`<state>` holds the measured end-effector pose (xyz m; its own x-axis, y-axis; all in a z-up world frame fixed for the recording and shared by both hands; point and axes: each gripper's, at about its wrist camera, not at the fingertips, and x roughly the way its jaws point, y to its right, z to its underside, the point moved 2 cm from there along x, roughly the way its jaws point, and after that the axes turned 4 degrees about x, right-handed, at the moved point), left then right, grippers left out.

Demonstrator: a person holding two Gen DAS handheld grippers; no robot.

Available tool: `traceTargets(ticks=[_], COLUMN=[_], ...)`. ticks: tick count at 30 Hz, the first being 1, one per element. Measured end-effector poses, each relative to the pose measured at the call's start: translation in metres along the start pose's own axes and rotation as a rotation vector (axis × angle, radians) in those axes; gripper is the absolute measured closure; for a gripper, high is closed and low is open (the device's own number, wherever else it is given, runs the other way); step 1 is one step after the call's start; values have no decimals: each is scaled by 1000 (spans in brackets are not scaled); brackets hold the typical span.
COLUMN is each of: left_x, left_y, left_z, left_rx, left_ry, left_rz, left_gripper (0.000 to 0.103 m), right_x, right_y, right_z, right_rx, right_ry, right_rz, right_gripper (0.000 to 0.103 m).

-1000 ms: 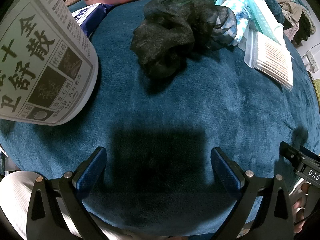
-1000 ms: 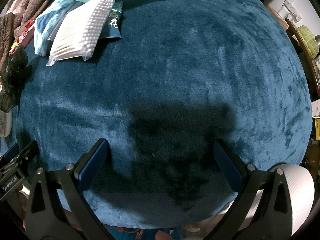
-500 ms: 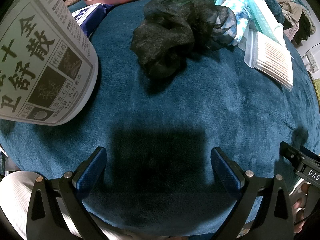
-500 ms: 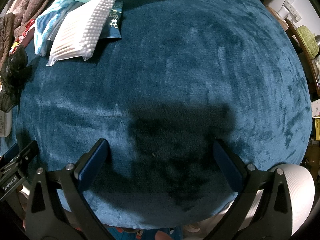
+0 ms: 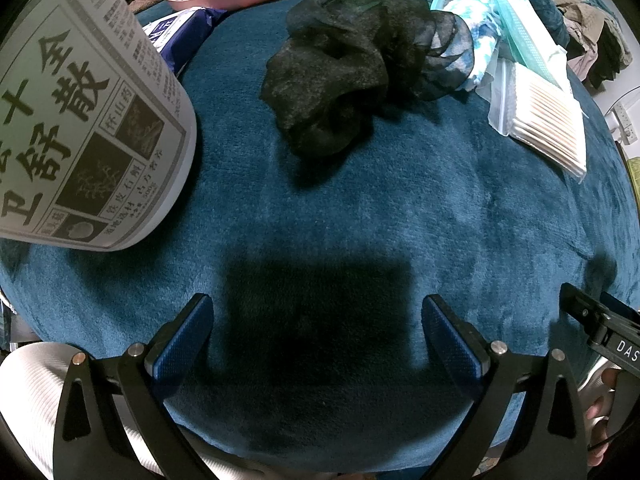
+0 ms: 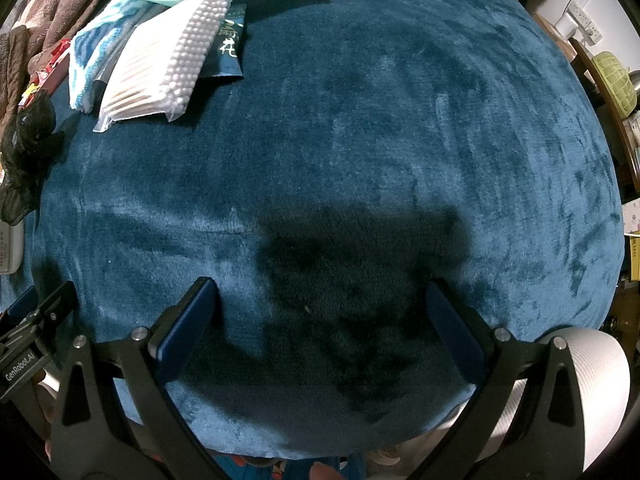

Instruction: Organize soft objects

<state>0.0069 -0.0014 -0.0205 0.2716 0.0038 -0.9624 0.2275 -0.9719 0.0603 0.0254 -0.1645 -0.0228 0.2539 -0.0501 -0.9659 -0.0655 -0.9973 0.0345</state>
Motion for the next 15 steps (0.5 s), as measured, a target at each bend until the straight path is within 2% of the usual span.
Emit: traceTargets(ticks=[15], left_x=[0], left_y=[0], left_z=[0], left_rx=[0], left_ry=[0], left_rz=[-1], left_gripper=[0], right_x=[0], right_y=[0], right_z=[-1], right_rx=[0], right_ry=[3], right_rz=[0], right_gripper=[0])
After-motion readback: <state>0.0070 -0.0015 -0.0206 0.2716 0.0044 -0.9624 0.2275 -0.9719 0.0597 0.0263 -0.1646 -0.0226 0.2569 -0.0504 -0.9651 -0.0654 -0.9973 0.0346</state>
